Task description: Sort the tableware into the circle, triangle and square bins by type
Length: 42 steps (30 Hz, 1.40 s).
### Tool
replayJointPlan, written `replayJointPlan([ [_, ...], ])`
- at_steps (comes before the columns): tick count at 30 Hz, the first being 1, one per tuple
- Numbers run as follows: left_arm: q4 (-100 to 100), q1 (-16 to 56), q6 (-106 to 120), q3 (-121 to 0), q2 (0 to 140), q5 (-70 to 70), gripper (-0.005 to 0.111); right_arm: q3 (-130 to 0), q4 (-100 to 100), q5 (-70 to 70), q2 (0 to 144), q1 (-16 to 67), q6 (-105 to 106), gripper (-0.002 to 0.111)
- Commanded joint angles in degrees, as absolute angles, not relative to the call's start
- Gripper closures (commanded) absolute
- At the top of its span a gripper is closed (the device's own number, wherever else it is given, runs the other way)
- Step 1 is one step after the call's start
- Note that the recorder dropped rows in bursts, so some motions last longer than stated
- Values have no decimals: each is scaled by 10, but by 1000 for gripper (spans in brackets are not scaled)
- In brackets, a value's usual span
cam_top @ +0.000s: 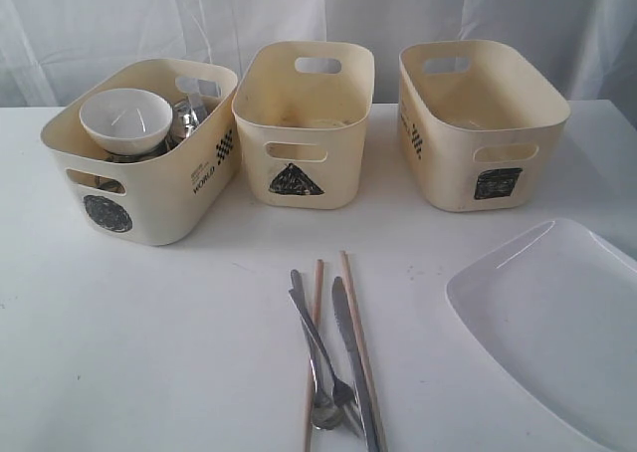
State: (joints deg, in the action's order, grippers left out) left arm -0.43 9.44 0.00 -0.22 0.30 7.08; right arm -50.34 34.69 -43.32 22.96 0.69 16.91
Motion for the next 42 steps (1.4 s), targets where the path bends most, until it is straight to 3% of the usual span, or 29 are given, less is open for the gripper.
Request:
replayJointPlan([
  [1, -5, 93, -4, 0, 0, 73, 81, -576, 374, -525, 355, 11, 248, 83],
  [4, -5, 93, -4, 0, 0, 73, 81, -597, 348, -530, 406, 11, 256, 49],
  [6, -5, 93, -4, 0, 0, 73, 81, -599, 324, -521, 428, 11, 258, 36],
  [7, -5, 93, -4, 0, 0, 73, 81, -599, 312, -515, 437, 11, 258, 35],
  [12, -5, 93, -4, 0, 0, 73, 81, -599, 293, -468, 459, 11, 257, 36],
  [19, -5, 93, -4, 0, 0, 73, 81, -599, 327, -369, 458, 11, 254, 51],
  [32, -5, 93, -4, 0, 0, 73, 81, -599, 220, -528, 518, 11, 156, 53],
  [35, -5, 93, -4, 0, 0, 73, 81, -598, 204, -568, 554, 17, 142, 58],
  [42, -5, 93, -4, 0, 0, 73, 81, -564, 193, -536, 612, 82, 149, 61],
])
